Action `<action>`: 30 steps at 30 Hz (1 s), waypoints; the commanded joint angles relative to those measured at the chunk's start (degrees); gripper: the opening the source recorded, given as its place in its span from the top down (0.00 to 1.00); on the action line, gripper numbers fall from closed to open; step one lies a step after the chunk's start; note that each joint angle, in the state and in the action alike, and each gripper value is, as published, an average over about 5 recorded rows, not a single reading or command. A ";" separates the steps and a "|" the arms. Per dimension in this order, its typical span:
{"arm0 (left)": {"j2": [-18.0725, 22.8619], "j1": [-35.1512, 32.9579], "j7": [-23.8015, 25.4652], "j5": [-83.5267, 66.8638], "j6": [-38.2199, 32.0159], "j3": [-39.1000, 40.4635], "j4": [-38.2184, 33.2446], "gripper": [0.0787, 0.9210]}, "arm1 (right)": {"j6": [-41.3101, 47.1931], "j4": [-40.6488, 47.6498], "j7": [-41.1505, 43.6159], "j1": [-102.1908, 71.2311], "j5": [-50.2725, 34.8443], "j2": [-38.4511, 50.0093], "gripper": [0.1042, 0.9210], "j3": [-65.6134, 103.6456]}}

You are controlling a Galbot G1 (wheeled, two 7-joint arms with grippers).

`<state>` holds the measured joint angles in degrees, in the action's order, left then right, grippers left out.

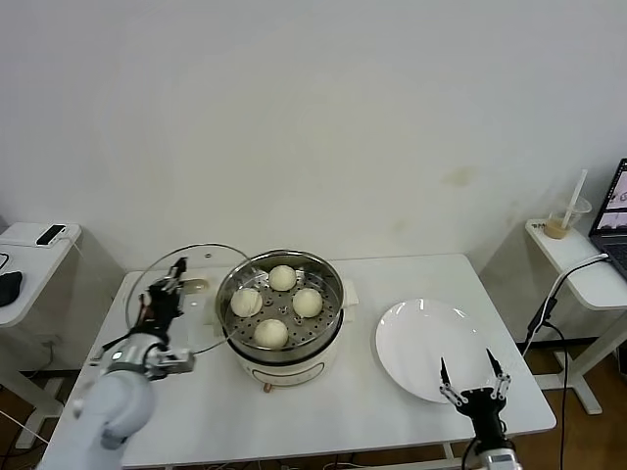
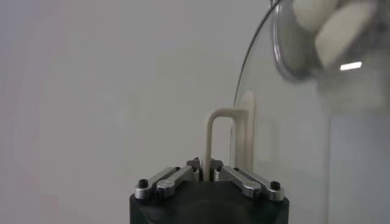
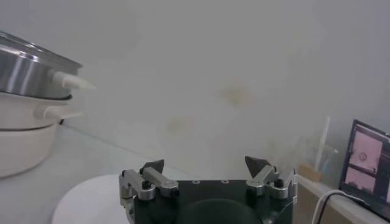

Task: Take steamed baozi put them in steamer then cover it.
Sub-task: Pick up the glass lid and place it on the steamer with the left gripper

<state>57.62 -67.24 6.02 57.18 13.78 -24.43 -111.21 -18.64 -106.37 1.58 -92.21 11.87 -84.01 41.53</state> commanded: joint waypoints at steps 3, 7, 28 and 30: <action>13.68 11.59 10.03 15.84 9.28 13.90 0.73 0.91 | 0.61 1.92 -0.14 2.11 3.65 -1.69 0.12 -2.35; 18.25 12.37 10.55 19.28 9.34 14.35 2.11 0.91 | 0.66 2.18 -0.15 1.89 4.41 -1.89 0.12 -3.27; 22.72 12.13 12.81 23.15 10.34 17.64 5.64 0.91 | 0.98 2.99 -0.04 1.90 5.02 -1.60 0.12 -3.95; 22.60 12.15 12.85 23.38 10.21 17.65 5.95 0.91 | 0.96 3.08 -0.03 1.92 5.03 -1.58 0.12 -3.96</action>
<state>78.31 -55.63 18.00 78.21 23.43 -8.04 -106.18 -17.70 -103.54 1.51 -90.45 16.56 -85.50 37.81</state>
